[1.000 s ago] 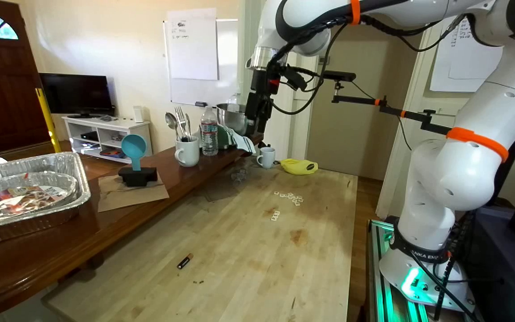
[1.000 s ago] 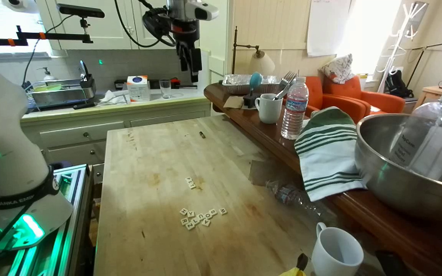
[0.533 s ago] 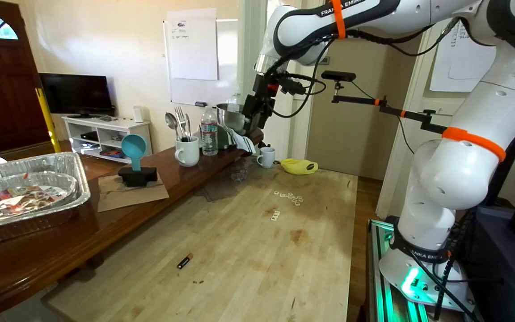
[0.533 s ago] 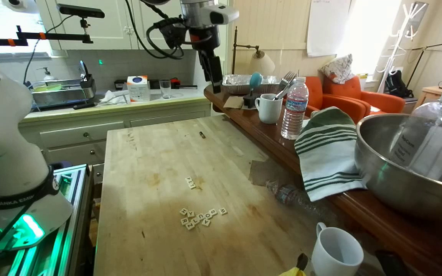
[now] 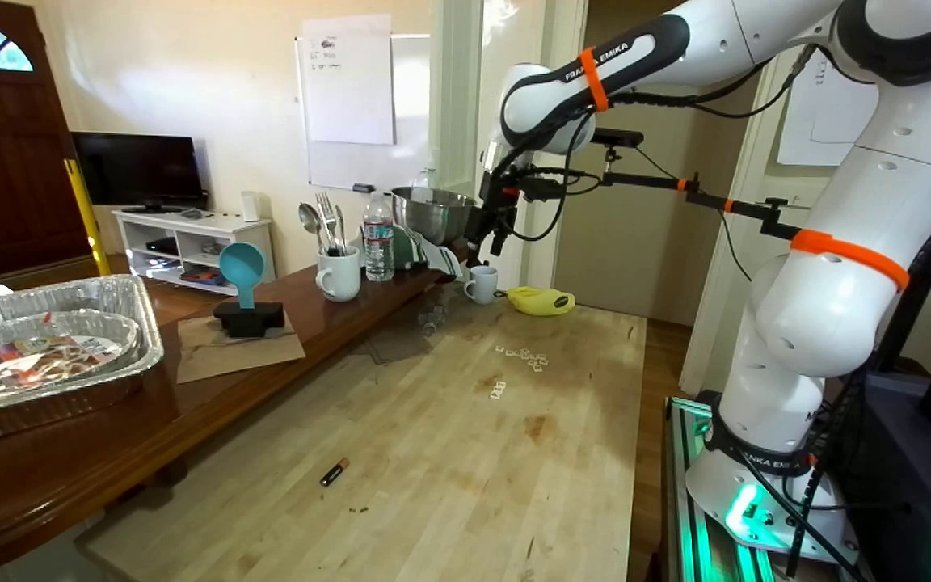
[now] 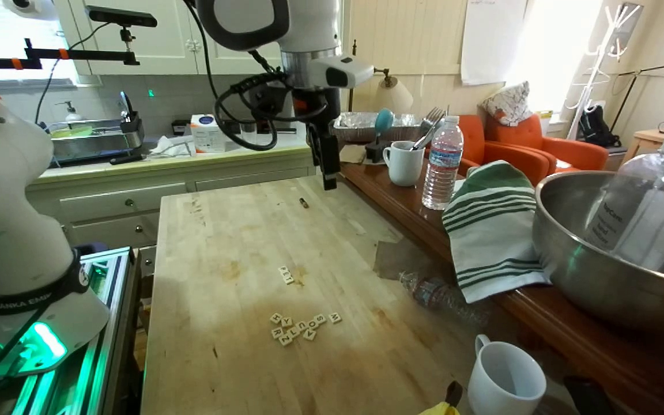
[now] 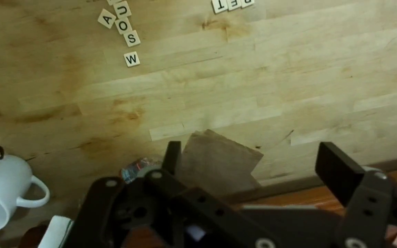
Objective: Put one letter block to in the line to make a word
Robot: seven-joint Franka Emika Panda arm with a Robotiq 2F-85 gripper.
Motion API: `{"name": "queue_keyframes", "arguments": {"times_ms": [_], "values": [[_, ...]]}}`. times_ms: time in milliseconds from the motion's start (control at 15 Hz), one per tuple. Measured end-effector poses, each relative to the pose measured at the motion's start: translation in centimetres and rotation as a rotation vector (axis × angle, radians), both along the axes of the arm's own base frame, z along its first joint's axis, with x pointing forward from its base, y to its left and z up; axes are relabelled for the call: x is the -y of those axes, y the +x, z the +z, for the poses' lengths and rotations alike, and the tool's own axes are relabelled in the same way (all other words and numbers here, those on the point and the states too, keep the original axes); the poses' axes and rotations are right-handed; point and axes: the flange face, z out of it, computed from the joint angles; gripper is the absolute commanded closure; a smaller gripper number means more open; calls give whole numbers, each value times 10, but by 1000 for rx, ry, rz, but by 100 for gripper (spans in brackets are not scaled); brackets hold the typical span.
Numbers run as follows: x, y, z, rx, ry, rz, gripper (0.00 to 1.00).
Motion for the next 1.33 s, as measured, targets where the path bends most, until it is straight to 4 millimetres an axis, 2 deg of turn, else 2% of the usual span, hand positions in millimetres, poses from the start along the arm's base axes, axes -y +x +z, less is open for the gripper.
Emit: {"name": "queue_keyframes", "arguments": {"times_ms": [400, 1000, 1267, 1333], "values": [[26, -11, -33, -32, 10, 42, 0], [30, -11, -39, -47, -6, 46, 0], [48, -13, -74, -111, -77, 65, 0], [52, -14, -84, -131, -85, 71, 25]]}}
